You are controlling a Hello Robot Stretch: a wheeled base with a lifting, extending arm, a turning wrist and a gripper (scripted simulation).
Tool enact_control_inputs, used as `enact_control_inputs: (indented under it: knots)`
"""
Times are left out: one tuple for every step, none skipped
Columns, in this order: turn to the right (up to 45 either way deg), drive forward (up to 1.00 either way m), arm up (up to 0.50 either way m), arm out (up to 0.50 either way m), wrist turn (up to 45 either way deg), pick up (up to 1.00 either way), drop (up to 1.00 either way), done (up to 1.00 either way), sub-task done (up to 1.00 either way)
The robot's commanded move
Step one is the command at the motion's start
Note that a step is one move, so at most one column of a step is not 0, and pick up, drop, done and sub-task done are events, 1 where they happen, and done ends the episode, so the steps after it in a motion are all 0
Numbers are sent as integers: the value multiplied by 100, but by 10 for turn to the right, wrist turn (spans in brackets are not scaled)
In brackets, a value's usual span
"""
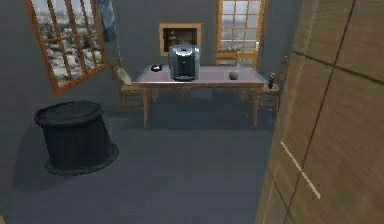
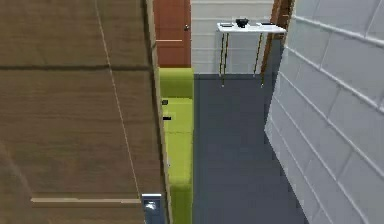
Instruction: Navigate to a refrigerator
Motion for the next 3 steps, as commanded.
enact_control_inputs:
  knots:
    - [0, 90, 0, 0, 0, 0, 0, 0, 0]
    - [450, 0, 0, 0, 0, 0, 0, 0, 0]
    - [270, 0, 0, 0, 0, 0, 0, 0, 0]
